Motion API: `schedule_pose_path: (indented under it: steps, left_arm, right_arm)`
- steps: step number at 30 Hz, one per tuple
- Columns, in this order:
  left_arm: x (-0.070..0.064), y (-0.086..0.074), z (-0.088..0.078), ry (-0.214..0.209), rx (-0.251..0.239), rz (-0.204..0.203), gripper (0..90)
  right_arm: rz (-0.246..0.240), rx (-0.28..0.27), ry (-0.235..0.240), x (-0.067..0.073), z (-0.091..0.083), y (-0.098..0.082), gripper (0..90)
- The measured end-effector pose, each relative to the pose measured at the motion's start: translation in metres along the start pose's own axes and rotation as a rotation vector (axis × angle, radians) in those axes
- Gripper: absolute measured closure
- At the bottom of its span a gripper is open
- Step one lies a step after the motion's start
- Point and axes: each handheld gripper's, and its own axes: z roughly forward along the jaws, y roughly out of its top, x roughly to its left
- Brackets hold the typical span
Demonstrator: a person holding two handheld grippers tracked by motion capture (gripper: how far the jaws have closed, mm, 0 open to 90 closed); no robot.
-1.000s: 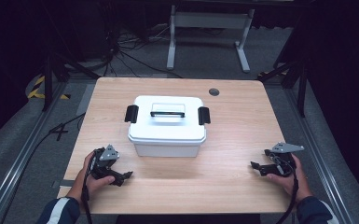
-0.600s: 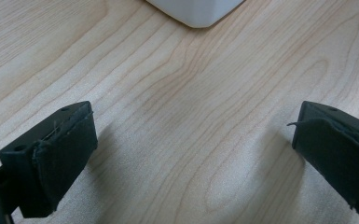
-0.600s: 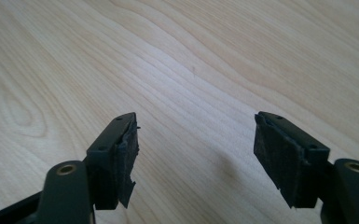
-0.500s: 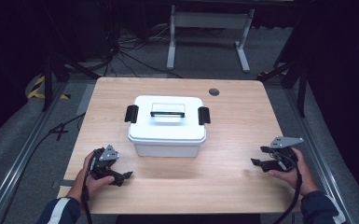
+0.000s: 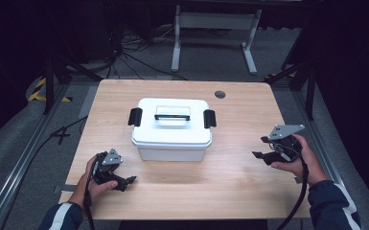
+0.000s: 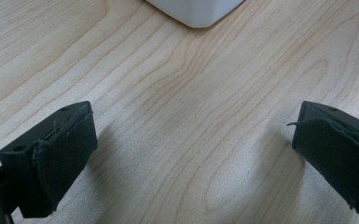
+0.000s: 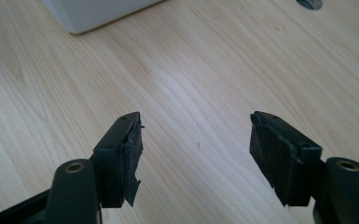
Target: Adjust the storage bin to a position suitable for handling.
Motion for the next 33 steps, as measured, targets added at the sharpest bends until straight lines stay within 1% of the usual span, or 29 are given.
schedule_pose_path:
  steps: [1, 2, 3, 4, 5, 9, 11, 14, 17, 18, 19, 20, 21, 22, 23, 24, 27, 29, 30, 32, 33]
  left_arm:
    - [0.000, 0.000, 0.000, -0.001, 0.001, 0.004, 0.3]
    - [0.000, 0.000, 0.000, -0.001, 0.001, 0.004, 0.3]
    - [0.000, 0.000, 0.000, 0.000, -0.001, -0.002, 0.3]
    - [0.000, 0.000, 0.000, 0.000, 0.001, 0.005, 0.3]
    - [0.000, 0.000, 0.000, 0.000, -0.001, -0.001, 0.3]
    - [0.000, 0.000, 0.000, -0.001, 0.001, 0.004, 0.3]
    - [0.000, 0.000, 0.000, -0.001, 0.001, 0.004, 0.3]
    - [0.000, 0.000, 0.000, -0.001, 0.001, 0.004, 0.3]
    - [0.000, 0.000, 0.000, -0.001, 0.001, 0.004, 0.3]
    - [0.000, 0.000, 0.000, -0.001, 0.001, 0.003, 0.3]
    - [0.000, 0.000, 0.000, -0.001, 0.001, 0.004, 0.3]
    - [0.000, 0.000, 0.000, -0.001, 0.001, 0.004, 0.3]
    - [0.000, 0.000, 0.000, -0.001, 0.001, 0.004, 0.3]
    - [0.000, 0.000, 0.000, -0.001, 0.001, 0.003, 0.3]
    - [0.000, 0.000, 0.000, -0.001, 0.001, 0.004, 0.3]
    - [0.000, 0.000, 0.000, 0.000, 0.000, 0.004, 0.3]
    - [0.000, 0.000, 0.000, -0.001, 0.001, 0.004, 0.3]
    - [0.000, 0.000, 0.000, -0.002, 0.001, 0.004, 0.3]
    - [0.000, 0.000, 0.000, -0.001, 0.000, 0.004, 0.3]
    - [0.000, 0.000, 0.000, -0.002, 0.001, 0.005, 0.3]
    - [0.000, 0.000, 0.000, -0.002, 0.001, 0.005, 0.3]
  right_arm:
    - [-0.014, -0.004, -0.001, 0.000, -0.001, 0.004, 35.1]
    - [-0.014, -0.004, -0.001, 0.000, -0.001, 0.004, 35.1]
    - [-0.014, -0.004, -0.001, 0.000, -0.002, 0.008, 35.2]
    - [-0.024, -0.008, 0.000, 0.000, -0.004, 0.012, 35.4]
    - [-0.042, -0.010, 0.001, 0.001, -0.006, 0.019, 35.4]
    - [-0.068, -0.012, 0.013, 0.002, -0.010, 0.037, 35.6]
    - [-0.093, -0.013, 0.014, 0.002, -0.011, 0.045, 35.9]
    - [-0.144, -0.016, 0.031, 0.004, -0.013, 0.063, 37.1]
    - [-0.167, -0.006, 0.045, 0.004, -0.011, 0.076, 37.4]
    - [-0.167, -0.006, 0.045, 0.004, -0.011, 0.076, 37.4]
    - [-0.180, 0.004, 0.039, 0.005, -0.010, 0.080, 37.6]
    - [-0.194, 0.013, 0.041, 0.005, -0.009, 0.088, 37.7]
    - [-0.194, 0.013, 0.041, 0.005, -0.009, 0.088, 37.7]
    - [-0.206, 0.021, 0.040, 0.006, -0.008, 0.093, 37.7]
    - [-0.206, 0.021, 0.040, 0.006, -0.008, 0.093, 37.7]
    - [-0.211, 0.021, 0.044, 0.007, -0.008, 0.096, 37.7]
    - [-0.235, 0.025, 0.037, 0.009, -0.009, 0.106, 37.7]
    - [-0.256, 0.025, 0.050, 0.010, -0.009, 0.111, 37.7]
    - [-0.252, 0.028, 0.060, 0.009, -0.008, 0.114, 37.7]
    - [-0.253, 0.032, 0.056, 0.008, -0.007, 0.117, 37.7]
    - [-0.263, 0.037, 0.048, 0.009, -0.006, 0.120, 37.7]
